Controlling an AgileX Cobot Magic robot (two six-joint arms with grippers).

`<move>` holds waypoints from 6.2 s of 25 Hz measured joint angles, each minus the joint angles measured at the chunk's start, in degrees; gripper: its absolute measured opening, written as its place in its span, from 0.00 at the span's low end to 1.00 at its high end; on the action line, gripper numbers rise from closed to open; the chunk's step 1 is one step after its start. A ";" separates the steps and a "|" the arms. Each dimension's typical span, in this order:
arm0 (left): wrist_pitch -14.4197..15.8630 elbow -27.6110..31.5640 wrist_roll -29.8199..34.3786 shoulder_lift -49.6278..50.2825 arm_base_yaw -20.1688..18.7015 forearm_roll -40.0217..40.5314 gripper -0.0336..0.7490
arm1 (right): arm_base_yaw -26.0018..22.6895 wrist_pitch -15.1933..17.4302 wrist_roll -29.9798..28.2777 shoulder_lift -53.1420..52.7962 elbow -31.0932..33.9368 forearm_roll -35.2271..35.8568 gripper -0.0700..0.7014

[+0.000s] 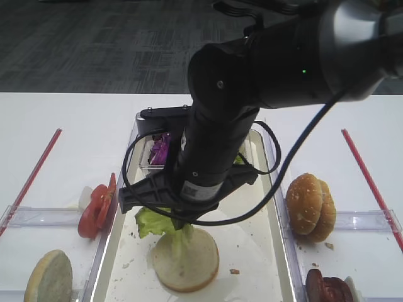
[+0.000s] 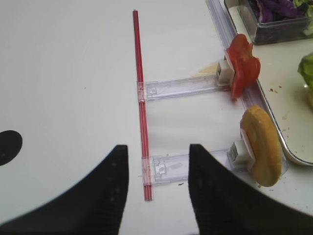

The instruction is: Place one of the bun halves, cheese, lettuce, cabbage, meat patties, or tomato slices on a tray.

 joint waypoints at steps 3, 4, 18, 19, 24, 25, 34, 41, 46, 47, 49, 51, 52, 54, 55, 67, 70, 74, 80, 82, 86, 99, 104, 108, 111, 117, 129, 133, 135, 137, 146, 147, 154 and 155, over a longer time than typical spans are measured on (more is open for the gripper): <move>0.00 0.00 0.00 0.00 0.00 0.00 0.43 | 0.00 -0.72 -0.06 0.63 0.00 0.62 0.15; 0.00 0.00 0.00 0.00 0.00 0.00 0.43 | 0.00 -0.72 -0.06 1.24 0.00 0.88 0.15; 0.00 0.00 0.00 0.00 0.00 0.00 0.43 | 0.00 0.99 -0.06 4.78 0.22 1.87 0.15; 0.00 0.00 0.00 0.00 0.00 0.00 0.43 | 0.00 0.99 -0.06 5.16 0.22 2.30 0.15; 0.00 0.00 0.00 0.00 0.00 0.00 0.43 | 0.00 1.12 -0.06 6.35 0.22 2.98 0.15; 0.00 0.00 0.00 0.00 0.00 0.00 0.43 | 0.00 1.12 -0.06 6.35 0.22 2.98 0.15; 0.00 0.00 0.00 0.00 0.00 0.00 0.43 | 0.00 1.12 -0.06 6.35 0.22 2.65 0.48; 0.00 0.00 0.00 0.00 0.00 0.00 0.43 | 0.00 2.29 -0.06 6.35 0.22 1.33 0.72; 0.00 0.00 0.00 0.00 0.00 0.00 0.43 | 0.00 3.74 -0.06 6.35 0.22 1.23 0.74; 0.00 0.00 0.00 0.00 0.00 0.00 0.43 | 0.00 4.15 -0.06 6.35 0.22 1.23 0.74; 0.00 0.00 0.00 0.00 0.00 0.00 0.43 | 0.00 5.38 -0.06 6.35 -0.30 0.74 0.74; 0.00 0.00 0.00 0.00 0.00 0.00 0.43 | 0.00 7.18 -0.06 6.35 -1.74 0.01 0.74; 0.00 0.00 0.00 0.00 0.00 0.00 0.43 | 0.00 8.00 0.08 6.35 -2.79 -0.36 0.74; 0.00 0.00 0.00 0.00 0.00 0.00 0.43 | 0.00 9.89 0.79 6.35 -4.82 -1.16 0.74; 0.00 0.00 0.00 0.00 0.00 0.00 0.43 | 0.00 10.73 0.94 6.35 -5.86 -1.53 0.74; 0.00 0.00 0.00 0.00 0.00 0.00 0.43 | 0.00 23.30 1.34 6.35 -22.34 -4.58 0.74; 0.00 0.00 0.00 0.00 0.00 0.00 0.43 | 0.00 23.39 1.34 6.35 -26.23 -4.56 0.74; 0.00 0.00 0.00 0.00 0.00 0.00 0.43 | 0.00 23.83 1.34 6.35 -27.98 -3.11 0.74; 0.00 0.00 0.00 0.00 0.00 0.00 0.43 | 0.00 24.10 1.34 6.35 -28.07 -3.69 0.74; 0.00 0.00 0.00 0.00 0.00 0.00 0.43 | -0.88 24.10 1.34 6.35 -28.10 -3.49 0.74; 0.00 0.00 0.00 0.00 0.00 0.00 0.43 | -4.94 24.10 0.62 6.35 -28.10 -2.92 0.74; 0.00 0.00 0.00 0.00 0.00 0.00 0.43 | -25.22 24.33 -4.43 2.23 -28.20 -5.23 0.74; 0.00 0.00 0.00 0.00 0.00 0.00 0.43 | -34.08 24.37 -8.22 0.18 -28.09 -6.17 0.74; 0.00 0.00 0.00 0.00 0.00 0.00 0.43 | -41.05 24.60 -9.58 -0.67 -28.09 -7.14 0.74; 0.00 0.00 0.00 0.00 0.00 0.00 0.43 | -45.79 24.60 -10.21 -1.45 -28.09 -7.37 0.74; 0.00 0.00 0.00 0.00 0.00 0.00 0.43 | -51.14 24.76 -11.42 -3.31 -28.09 -7.63 0.74; 0.00 0.00 0.00 0.00 0.00 0.00 0.43 | -51.77 25.15 -13.37 -16.54 -18.37 -7.40 0.74; 0.00 0.00 0.00 0.00 0.00 0.00 0.43 | -51.77 25.20 -13.60 -26.12 -9.96 -7.13 0.74; 0.00 0.00 0.00 0.00 0.00 0.00 0.43 | -51.77 25.30 -13.96 -31.20 -5.44 -6.57 0.74; 0.00 0.00 0.00 0.00 0.00 0.00 0.43 | -51.77 25.44 -14.61 -35.56 -1.63 -6.44 0.74; 0.00 0.00 0.00 0.00 0.00 0.00 0.43 | -51.77 25.65 -15.06 -52.43 10.03 -6.33 0.74; 0.00 0.00 0.00 0.00 0.00 0.00 0.43 | -51.77 25.68 -15.06 -53.88 11.02 -6.33 0.74; 0.00 0.00 0.00 0.00 0.00 0.00 0.43 | -51.77 25.91 -15.30 -65.85 18.57 -6.33 0.74; 0.00 0.00 0.00 0.00 0.00 0.00 0.43 | -51.77 26.10 -15.39 -67.53 19.74 -6.33 0.74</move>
